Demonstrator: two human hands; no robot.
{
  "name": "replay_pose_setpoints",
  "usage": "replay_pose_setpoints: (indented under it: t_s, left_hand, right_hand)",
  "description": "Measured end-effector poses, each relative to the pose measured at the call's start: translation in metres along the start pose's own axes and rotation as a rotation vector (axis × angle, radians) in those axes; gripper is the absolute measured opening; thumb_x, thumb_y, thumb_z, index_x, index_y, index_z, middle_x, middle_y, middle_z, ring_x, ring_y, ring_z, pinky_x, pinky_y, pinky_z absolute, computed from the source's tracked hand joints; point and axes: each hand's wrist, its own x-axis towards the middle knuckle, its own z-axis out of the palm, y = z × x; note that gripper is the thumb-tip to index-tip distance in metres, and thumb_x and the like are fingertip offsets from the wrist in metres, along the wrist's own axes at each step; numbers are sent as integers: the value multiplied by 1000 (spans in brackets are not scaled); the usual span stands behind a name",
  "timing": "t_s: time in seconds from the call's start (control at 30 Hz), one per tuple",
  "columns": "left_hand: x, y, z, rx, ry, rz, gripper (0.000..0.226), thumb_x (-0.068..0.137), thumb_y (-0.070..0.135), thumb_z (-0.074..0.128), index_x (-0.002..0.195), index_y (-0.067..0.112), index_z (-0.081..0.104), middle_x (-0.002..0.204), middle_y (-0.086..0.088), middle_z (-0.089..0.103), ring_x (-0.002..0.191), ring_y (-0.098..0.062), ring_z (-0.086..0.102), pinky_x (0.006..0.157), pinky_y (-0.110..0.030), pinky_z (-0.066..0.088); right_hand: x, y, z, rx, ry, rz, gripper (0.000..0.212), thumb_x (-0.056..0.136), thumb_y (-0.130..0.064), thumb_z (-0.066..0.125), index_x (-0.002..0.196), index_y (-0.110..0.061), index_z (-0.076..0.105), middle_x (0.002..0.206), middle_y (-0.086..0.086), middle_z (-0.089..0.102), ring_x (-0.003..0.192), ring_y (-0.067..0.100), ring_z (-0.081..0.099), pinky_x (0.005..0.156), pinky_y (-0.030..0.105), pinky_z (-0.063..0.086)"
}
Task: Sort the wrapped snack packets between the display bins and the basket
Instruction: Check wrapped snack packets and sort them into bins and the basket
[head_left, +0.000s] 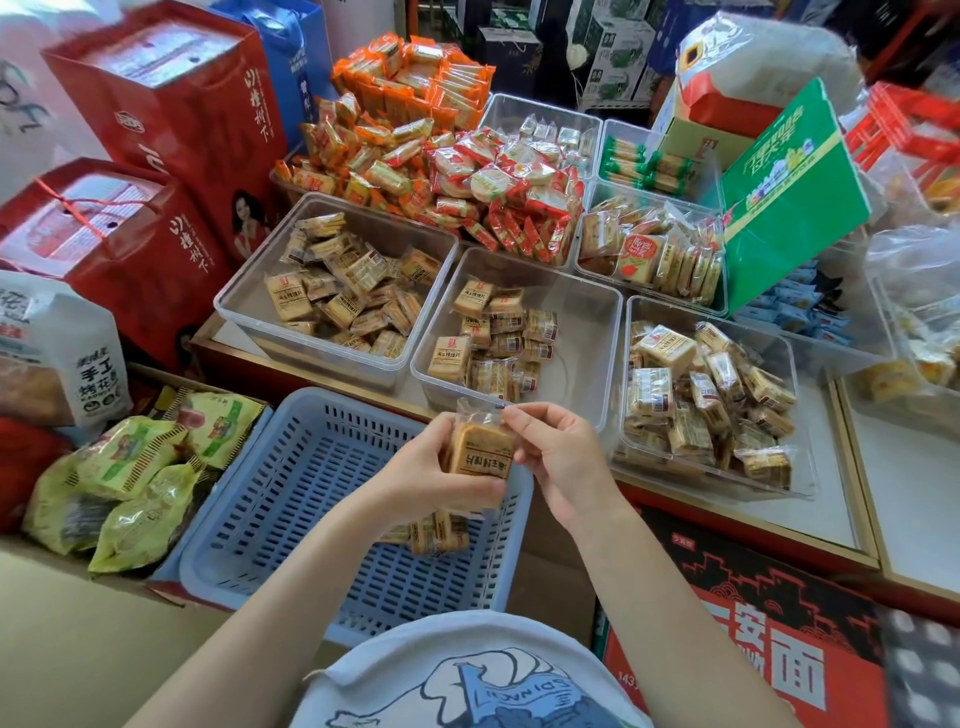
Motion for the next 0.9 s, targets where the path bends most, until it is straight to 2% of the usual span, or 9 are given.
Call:
replay_pose_setpoints:
  t_s: [0.07,0.17,0.27,0.37,0.43,0.5,0.73,0.83,0.9]
  left_hand:
    - [0,2,1,-18,37,-24,59,75,47,86,124,33,55,113,2,71,95,-8,73,76,-28,62]
    - [3,0,-2,-288,141,-131,64,81,53,78,131,20,55,117,-8,70,97,-20,74,80,-41,63]
    - [12,-1,-13,-514,260,-247,67,82,53,77,130,13,53,118,-19,69,95,-37,74,79,-57,62]
    - [15,4,-21,-535,196,-283,82,72,59,77,132,8,54,117,-23,70,89,-40,74,61,-42,59]
    - [13,7,-24,-518,134,-266,63,87,50,72,131,7,57,112,-21,72,84,-34,74,58,-36,56]
    - [12,6,-29,-522,57,-234,52,94,42,68,131,7,58,112,-20,73,86,-33,74,63,-36,57]
    - [5,12,-48,-559,45,-81,68,78,38,85,133,12,54,117,-13,74,99,-34,74,71,-39,62]
    - [4,9,-58,-555,10,-70,60,82,37,77,132,11,57,115,-13,75,101,-36,74,82,-48,60]
    - [2,8,-65,-569,-38,-100,55,86,36,70,132,10,58,115,-14,75,96,-35,74,78,-45,61]
  right_hand:
    - [3,1,3,25,24,-35,3,94,-8,68,94,-8,66,80,5,67,56,10,55,62,24,53]
    - [10,3,2,-90,29,-78,24,92,-19,75,108,-12,58,90,4,64,70,11,63,76,34,57]
    - [8,7,5,-390,-77,-57,31,88,-31,80,108,-17,61,91,1,65,76,11,61,67,26,49]
    - [3,20,14,-478,-106,-66,21,87,-29,81,99,-20,66,85,-5,68,75,6,61,66,21,47]
    - [3,23,20,-453,-53,-109,12,91,-24,77,94,-19,67,80,-5,69,69,4,61,64,21,48]
    - [5,21,24,-431,-9,-139,9,94,-24,74,90,-17,69,75,-5,70,65,5,60,65,24,49]
    - [7,17,46,-287,64,-89,22,96,-32,68,101,-10,67,72,-2,68,55,9,54,54,22,44]
    - [8,21,60,-284,83,-68,37,94,-41,68,100,-4,67,71,1,62,53,9,48,49,20,40]
    - [8,22,65,-285,82,-83,32,95,-38,69,97,-6,69,69,-1,61,52,8,47,48,19,39]
